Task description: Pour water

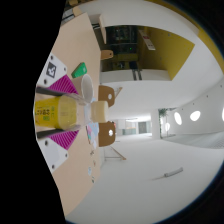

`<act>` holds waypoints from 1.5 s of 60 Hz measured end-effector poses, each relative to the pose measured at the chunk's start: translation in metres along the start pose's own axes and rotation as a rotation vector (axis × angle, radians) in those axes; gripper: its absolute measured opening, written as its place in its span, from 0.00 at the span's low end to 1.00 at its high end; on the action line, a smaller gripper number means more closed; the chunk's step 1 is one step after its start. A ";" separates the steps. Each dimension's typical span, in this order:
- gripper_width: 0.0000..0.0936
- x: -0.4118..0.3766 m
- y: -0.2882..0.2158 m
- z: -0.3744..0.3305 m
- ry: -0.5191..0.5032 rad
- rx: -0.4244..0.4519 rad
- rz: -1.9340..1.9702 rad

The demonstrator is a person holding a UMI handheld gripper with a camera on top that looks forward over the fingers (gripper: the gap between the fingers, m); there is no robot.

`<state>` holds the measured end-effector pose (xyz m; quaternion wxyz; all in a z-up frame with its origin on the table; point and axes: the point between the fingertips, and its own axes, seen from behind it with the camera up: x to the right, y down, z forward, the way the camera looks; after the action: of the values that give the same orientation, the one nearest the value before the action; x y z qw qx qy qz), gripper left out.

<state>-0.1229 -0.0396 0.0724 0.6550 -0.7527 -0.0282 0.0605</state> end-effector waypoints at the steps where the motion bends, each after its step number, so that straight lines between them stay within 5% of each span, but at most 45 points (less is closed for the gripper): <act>1: 0.55 0.001 0.002 0.001 0.009 -0.008 -0.003; 6: 0.50 0.016 0.006 -0.001 0.075 -0.004 -0.020; 16: 0.33 0.004 0.005 0.006 0.002 -0.002 -0.031; 23: 0.32 0.026 -0.004 0.012 0.006 -0.025 -0.134; 47: 0.32 0.037 -0.100 0.073 0.218 -0.022 -1.853; 62: 0.32 0.054 -0.138 0.046 0.200 -0.059 -2.208; 70: 0.32 0.057 -0.143 0.022 0.261 -0.027 -2.088; 78: 0.32 0.075 -0.185 -0.021 0.283 0.096 -1.421; 86: 0.33 0.105 -0.167 -0.042 0.128 0.135 -0.466; 90: 0.33 0.107 -0.136 -0.025 0.005 0.065 -0.110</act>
<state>-0.0090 -0.0324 0.2044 0.6814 -0.7286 -0.0660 0.0231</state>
